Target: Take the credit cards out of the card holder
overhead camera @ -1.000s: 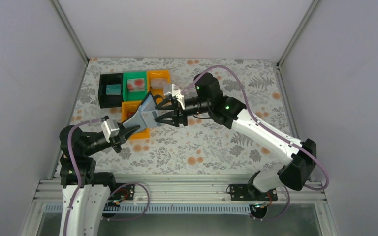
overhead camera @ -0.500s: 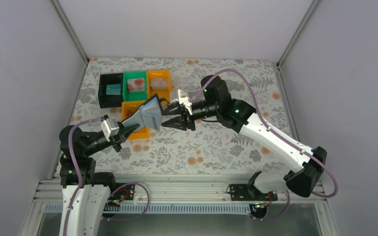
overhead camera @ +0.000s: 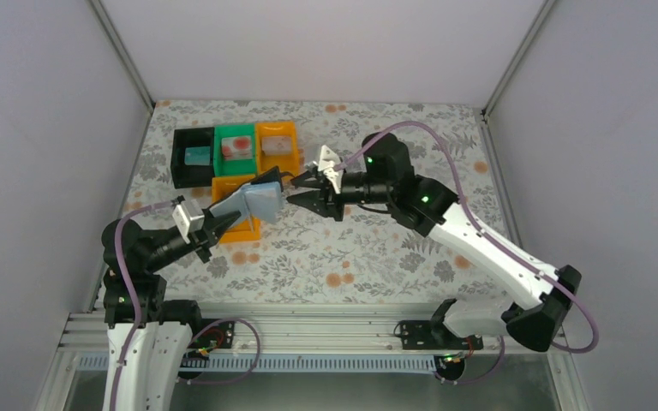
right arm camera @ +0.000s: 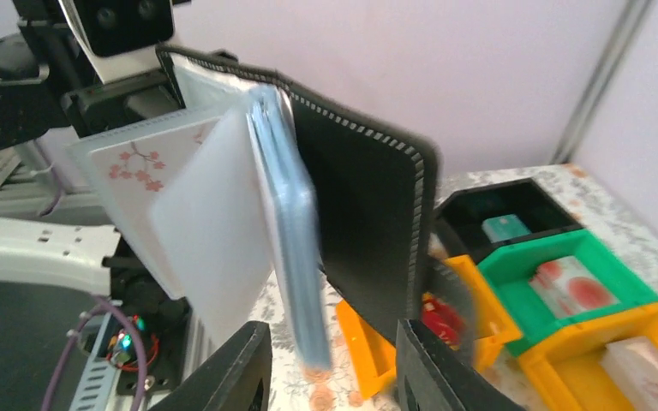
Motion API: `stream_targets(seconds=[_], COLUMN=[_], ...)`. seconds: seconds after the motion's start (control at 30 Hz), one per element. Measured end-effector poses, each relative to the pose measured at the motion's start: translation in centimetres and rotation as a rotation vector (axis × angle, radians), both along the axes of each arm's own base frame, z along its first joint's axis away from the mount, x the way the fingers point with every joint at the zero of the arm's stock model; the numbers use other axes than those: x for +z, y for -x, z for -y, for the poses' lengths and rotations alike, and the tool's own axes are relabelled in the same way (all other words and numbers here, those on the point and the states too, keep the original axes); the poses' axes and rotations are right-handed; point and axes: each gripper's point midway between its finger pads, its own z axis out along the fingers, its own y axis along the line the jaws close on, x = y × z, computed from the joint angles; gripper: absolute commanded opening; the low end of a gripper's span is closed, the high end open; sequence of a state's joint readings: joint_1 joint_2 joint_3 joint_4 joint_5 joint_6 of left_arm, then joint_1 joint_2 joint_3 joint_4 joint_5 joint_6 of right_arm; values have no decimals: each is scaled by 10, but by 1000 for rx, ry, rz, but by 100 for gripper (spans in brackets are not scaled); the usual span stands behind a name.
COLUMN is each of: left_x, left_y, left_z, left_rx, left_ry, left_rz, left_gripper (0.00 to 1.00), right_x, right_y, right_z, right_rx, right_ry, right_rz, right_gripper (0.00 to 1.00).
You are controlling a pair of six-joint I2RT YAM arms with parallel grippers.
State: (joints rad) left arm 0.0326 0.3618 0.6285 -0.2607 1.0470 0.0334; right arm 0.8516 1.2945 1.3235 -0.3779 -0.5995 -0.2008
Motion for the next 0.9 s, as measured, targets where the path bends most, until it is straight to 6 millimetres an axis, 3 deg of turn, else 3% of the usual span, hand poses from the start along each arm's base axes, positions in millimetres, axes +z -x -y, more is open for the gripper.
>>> stream_targets(seconds=[0.2, 0.37, 0.67, 0.77, 0.9], left_x=[4, 8, 8, 8, 8], left_y=[-10, -16, -21, -23, -28], left_z=[-7, -11, -15, -17, -20], left_rx=[69, 110, 140, 154, 188], left_ry=[69, 107, 124, 127, 141], left_rz=[-79, -104, -125, -128, -139], left_gripper=[2, 2, 2, 3, 2], right_x=[35, 46, 41, 38, 32], right_y=[5, 28, 125, 134, 127], right_z=[19, 17, -38, -52, -72], right_rx=[-63, 38, 412, 417, 348], right_ry=[-75, -113, -116, -112, -102], right_rz=[60, 45, 15, 23, 34], right_gripper=[39, 34, 31, 30, 29])
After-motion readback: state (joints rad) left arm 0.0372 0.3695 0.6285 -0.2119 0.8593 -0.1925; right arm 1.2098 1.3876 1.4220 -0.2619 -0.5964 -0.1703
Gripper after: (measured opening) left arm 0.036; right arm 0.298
